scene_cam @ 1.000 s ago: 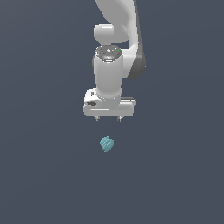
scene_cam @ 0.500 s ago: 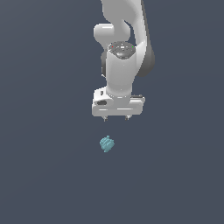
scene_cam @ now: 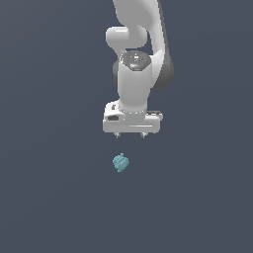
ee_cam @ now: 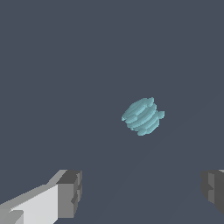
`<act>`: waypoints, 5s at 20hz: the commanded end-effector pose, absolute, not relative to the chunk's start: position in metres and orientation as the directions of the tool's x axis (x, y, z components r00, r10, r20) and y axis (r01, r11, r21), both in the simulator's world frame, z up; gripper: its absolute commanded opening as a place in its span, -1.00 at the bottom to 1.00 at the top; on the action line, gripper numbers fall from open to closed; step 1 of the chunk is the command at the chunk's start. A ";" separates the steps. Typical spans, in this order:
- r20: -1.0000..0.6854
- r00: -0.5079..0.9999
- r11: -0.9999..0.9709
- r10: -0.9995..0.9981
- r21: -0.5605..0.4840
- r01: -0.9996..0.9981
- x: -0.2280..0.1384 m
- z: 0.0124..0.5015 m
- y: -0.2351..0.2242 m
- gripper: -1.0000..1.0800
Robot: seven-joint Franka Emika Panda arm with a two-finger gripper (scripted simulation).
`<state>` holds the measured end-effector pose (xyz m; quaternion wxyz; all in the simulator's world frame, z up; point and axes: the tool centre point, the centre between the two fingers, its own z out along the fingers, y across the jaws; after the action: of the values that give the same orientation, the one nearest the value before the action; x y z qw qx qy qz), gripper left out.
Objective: Pick up the object and move it to a goal position.
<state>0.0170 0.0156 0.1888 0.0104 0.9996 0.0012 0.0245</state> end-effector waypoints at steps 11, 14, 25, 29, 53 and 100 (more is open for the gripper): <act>0.029 0.956 -0.956 -0.292 -0.003 -0.292 0.035 0.157 0.001 0.92; 0.022 0.924 -0.924 -0.382 -0.006 -0.382 0.041 0.147 -0.004 0.92; 0.004 0.763 -0.763 -0.647 -0.005 -0.647 0.056 0.111 -0.020 0.92; 0.002 0.716 -0.716 -0.698 -0.003 -0.698 0.059 0.103 -0.024 0.92; 0.000 0.670 -0.670 -0.742 0.000 -0.742 0.061 0.047 -0.027 0.92; -0.001 0.669 -0.669 -0.743 0.000 -0.743 0.004 0.291 -0.009 -1.00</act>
<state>0.0083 -0.0106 0.2740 -0.0005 0.9135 -0.4068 0.0001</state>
